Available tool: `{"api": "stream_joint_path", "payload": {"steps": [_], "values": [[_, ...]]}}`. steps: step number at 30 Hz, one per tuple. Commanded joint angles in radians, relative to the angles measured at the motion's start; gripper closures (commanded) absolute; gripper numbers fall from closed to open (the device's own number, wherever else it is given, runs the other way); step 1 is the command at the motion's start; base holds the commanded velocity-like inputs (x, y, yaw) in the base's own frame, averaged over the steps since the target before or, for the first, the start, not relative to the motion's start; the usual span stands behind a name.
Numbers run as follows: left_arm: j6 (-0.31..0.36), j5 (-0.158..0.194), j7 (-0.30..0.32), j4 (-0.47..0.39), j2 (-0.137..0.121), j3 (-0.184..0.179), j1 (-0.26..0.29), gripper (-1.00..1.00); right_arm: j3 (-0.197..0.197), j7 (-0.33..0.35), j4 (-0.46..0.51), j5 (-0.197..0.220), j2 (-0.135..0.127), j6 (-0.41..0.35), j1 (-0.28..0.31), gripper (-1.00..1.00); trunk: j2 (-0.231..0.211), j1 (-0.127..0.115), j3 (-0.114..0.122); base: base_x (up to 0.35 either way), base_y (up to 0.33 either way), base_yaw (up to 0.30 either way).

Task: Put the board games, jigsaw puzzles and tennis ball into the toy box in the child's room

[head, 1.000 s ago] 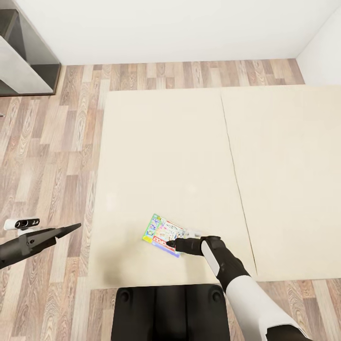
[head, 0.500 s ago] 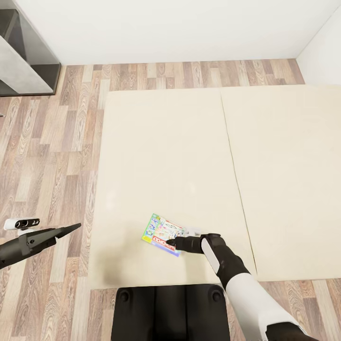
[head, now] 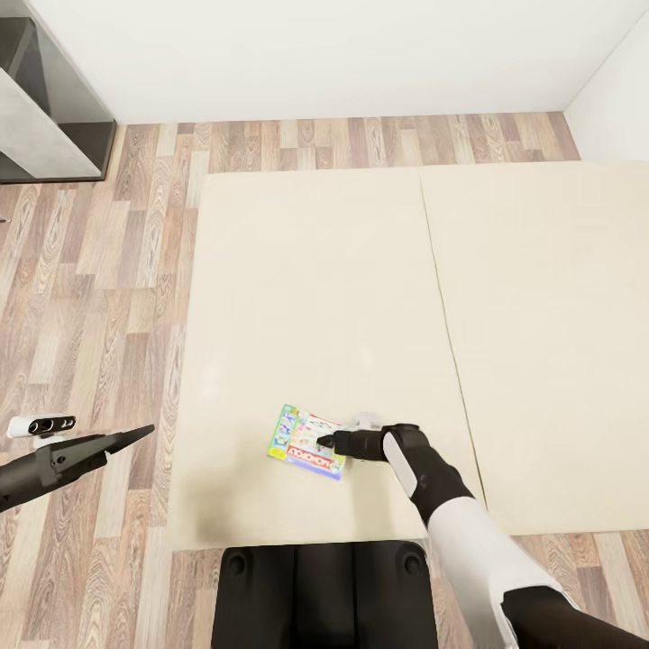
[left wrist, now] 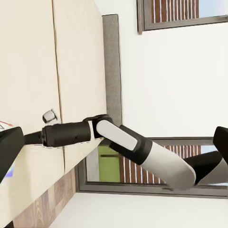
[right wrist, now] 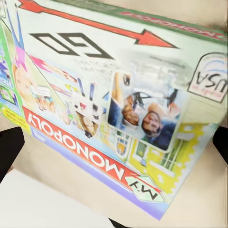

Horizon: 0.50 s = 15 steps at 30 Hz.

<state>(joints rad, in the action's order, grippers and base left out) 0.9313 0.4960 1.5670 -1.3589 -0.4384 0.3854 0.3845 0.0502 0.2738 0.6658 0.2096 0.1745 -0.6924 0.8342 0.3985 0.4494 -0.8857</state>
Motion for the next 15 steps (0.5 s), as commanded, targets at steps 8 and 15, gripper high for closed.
{"api": "stream_joint_path", "payload": {"steps": [8, 15], "values": [[0.011, 0.000, 0.004, 0.000, 0.000, 0.001, -0.001, -1.00, 0.000, -0.034, -0.002, 0.005, 0.000, -0.009, 0.028, -1.00, 0.002, 0.001, -0.001, 0.000, 0.000, 0.000], [0.011, 0.001, 0.004, 0.000, 0.000, 0.001, -0.001, -1.00, -0.001, -0.040, -0.008, 0.005, 0.000, -0.006, 0.033, -1.00, 0.002, 0.001, -0.001, 0.000, 0.000, 0.000]]}}
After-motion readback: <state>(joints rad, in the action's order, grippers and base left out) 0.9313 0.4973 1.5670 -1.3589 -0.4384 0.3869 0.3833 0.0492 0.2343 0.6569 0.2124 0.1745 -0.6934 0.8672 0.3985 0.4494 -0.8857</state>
